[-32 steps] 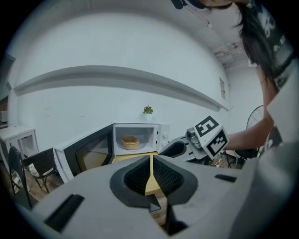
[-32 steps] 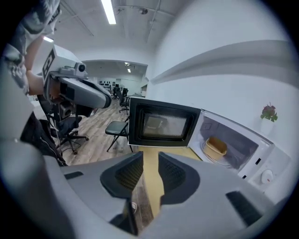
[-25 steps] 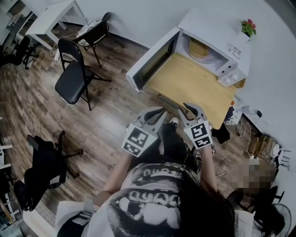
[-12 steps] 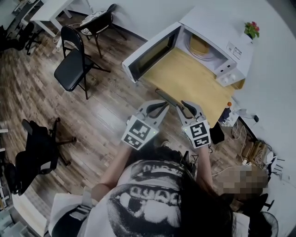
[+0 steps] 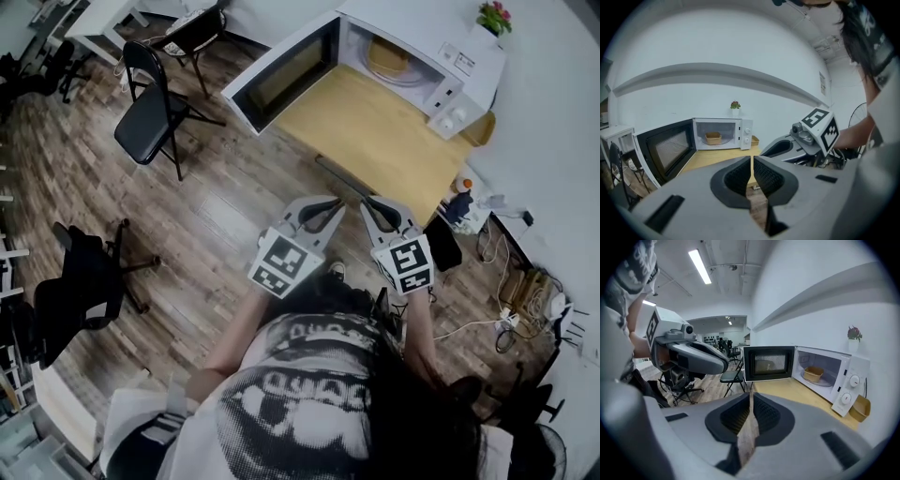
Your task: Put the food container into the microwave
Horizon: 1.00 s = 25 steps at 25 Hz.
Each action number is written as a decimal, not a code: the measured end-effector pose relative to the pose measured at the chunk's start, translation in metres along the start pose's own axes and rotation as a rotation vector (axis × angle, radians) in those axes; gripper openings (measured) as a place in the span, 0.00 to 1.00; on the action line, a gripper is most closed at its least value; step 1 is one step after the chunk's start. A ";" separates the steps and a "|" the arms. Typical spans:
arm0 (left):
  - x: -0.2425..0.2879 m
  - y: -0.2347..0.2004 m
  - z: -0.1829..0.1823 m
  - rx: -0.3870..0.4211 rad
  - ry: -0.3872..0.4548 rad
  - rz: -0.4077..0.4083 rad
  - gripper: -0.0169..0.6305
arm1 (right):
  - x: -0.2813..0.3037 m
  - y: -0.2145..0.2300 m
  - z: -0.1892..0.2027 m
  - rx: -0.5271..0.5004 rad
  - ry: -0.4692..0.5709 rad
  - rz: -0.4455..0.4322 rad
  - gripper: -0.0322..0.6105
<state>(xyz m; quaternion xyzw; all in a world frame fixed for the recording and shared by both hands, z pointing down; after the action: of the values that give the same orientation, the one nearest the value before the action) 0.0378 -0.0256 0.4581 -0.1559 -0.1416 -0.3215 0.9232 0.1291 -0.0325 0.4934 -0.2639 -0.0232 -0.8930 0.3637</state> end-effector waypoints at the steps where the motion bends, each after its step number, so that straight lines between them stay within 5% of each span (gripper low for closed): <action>1: -0.001 0.005 0.002 0.003 -0.002 -0.009 0.05 | -0.005 -0.001 0.002 0.000 0.006 -0.003 0.08; 12: -0.021 0.036 0.018 -0.013 0.009 -0.148 0.05 | -0.050 -0.022 0.018 -0.017 0.099 -0.071 0.05; 25: -0.043 0.080 0.039 -0.016 0.030 -0.192 0.05 | -0.086 -0.050 0.026 -0.030 0.156 -0.139 0.05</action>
<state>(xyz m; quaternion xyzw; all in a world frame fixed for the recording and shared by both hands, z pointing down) 0.0505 0.0726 0.4622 -0.1441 -0.1397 -0.4119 0.8889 0.1591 0.0648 0.4812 -0.1967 0.0003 -0.9341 0.2978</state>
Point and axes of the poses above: the fingertips, and each gripper's own axes: x forward along the fingers, y to its right, z out of its underside, the point moved 4 cm from there along -x, backward along the fingers, and after that the axes turned 8 degrees about -x, right-handed, at the moved point
